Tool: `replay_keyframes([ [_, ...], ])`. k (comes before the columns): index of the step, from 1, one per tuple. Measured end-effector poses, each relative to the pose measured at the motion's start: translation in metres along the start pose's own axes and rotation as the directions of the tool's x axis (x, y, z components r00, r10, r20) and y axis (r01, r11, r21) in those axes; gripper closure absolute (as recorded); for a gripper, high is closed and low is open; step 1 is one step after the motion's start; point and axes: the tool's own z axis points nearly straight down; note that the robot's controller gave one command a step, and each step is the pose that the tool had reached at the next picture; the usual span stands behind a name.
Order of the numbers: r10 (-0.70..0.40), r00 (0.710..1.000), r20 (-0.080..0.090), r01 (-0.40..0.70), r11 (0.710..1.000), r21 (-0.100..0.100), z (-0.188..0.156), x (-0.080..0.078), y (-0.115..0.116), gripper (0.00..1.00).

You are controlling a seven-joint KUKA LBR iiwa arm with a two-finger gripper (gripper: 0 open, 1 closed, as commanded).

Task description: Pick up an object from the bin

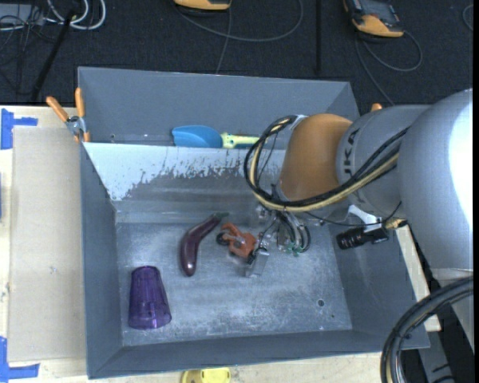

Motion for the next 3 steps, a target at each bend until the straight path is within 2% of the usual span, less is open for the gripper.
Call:
replay_keyframes([
  [1,0.099,0.995,0.000,-0.099,0.995,0.000,0.0010,-0.0201,0.0218,1.00],
  [3,0.097,0.995,-0.001,-0.097,0.995,0.001,0.0011,-0.0200,0.0217,1.00],
])
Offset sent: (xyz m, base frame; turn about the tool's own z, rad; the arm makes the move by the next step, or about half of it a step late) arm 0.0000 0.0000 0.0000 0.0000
